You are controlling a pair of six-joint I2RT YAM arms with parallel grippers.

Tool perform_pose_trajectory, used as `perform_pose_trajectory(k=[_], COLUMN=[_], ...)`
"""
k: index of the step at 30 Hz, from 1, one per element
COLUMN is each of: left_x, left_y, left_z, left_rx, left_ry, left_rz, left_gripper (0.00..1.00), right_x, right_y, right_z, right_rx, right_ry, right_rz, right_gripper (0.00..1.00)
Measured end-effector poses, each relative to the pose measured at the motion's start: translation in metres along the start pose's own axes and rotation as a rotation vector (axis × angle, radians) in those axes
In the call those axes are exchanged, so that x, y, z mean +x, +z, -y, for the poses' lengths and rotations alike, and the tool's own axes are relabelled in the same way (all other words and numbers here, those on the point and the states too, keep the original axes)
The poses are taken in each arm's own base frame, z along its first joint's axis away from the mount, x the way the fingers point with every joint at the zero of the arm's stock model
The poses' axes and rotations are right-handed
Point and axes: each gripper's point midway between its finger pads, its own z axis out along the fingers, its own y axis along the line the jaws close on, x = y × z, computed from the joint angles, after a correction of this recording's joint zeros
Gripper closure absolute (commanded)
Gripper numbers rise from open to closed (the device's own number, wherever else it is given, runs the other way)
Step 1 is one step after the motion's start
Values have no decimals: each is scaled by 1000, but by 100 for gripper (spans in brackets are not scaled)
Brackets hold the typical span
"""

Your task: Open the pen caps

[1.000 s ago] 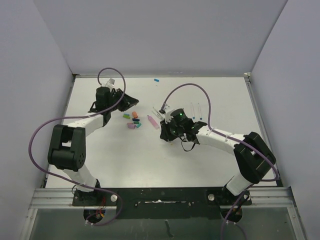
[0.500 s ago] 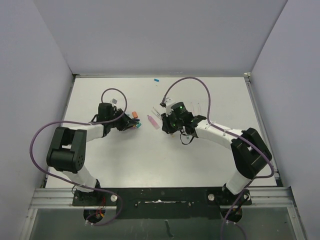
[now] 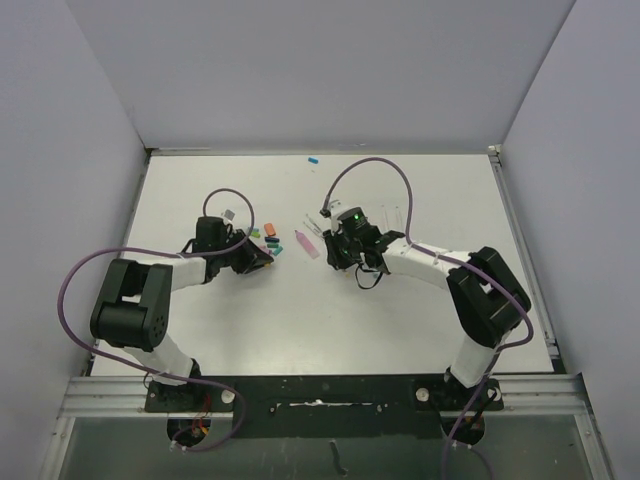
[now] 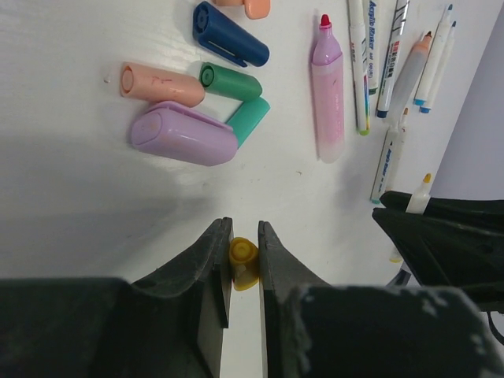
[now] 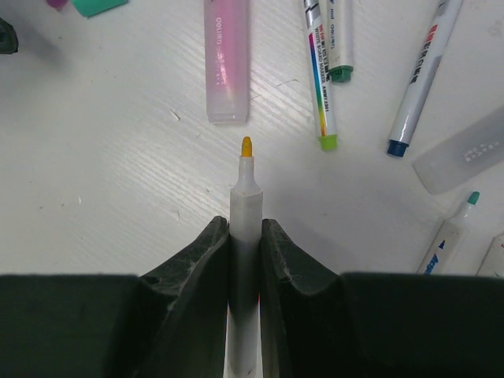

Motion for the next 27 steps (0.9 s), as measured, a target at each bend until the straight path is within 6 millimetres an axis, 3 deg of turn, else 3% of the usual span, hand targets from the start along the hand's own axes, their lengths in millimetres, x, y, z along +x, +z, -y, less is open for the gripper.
perform_pose_trajectory(k=[7, 23, 27], left_x=[7, 16, 15], left_y=[0, 2, 1], left_z=[-5, -3, -2], left_rx=[-10, -9, -7], left_ry=[4, 20, 21], left_rz=[-17, -37, -36], left_gripper=[77, 66, 65], right_x=[2, 27, 35], right_y=[0, 11, 17], right_z=[12, 30, 34], right_rx=[71, 138, 150], right_ry=[12, 44, 54], right_rz=[3, -47, -71], right_gripper=[100, 100, 93])
